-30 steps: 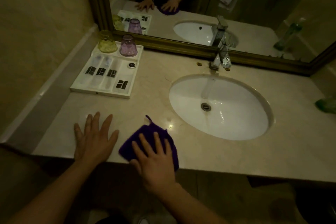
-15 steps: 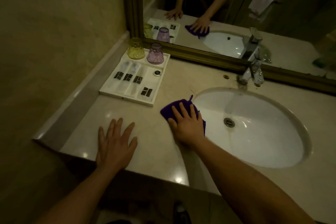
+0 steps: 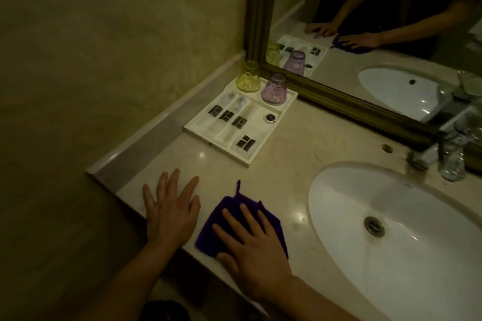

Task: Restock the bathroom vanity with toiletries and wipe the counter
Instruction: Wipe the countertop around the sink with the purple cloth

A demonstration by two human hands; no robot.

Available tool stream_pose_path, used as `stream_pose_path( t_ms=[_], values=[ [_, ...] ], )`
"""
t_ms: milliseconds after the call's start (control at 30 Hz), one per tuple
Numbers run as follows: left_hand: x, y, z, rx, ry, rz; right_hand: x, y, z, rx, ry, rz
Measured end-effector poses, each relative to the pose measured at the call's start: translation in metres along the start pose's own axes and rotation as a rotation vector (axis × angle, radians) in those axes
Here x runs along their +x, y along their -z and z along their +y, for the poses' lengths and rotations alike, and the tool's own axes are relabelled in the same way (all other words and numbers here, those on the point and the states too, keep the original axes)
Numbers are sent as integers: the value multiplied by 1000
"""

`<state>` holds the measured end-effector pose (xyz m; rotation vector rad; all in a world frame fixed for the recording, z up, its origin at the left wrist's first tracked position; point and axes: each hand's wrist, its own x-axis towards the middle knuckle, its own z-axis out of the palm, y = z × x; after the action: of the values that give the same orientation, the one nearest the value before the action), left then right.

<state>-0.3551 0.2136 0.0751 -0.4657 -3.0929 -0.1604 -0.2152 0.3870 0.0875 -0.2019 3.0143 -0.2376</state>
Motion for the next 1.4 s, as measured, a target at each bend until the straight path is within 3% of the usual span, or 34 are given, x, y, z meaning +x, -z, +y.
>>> stream_pose_path(
  t_ms=[133, 367, 733, 1000, 1400],
  values=[
    [-14, -4, -6, -90, 201, 16, 51, 13, 16, 28, 108, 7],
    [-36, -11, -20, -92, 257, -35, 114, 9, 10, -17, 296, -3],
    [-41, -1, -6, -56, 344, -139, 182, 17, -25, 55, 112, -25],
    [-58, 27, -9, -61, 382, -61, 185, 33, -21, 81, 123, -158],
    [-113, 103, -28, -45, 333, 78, 136, 86, -22, 72, 119, -20]
  ],
)
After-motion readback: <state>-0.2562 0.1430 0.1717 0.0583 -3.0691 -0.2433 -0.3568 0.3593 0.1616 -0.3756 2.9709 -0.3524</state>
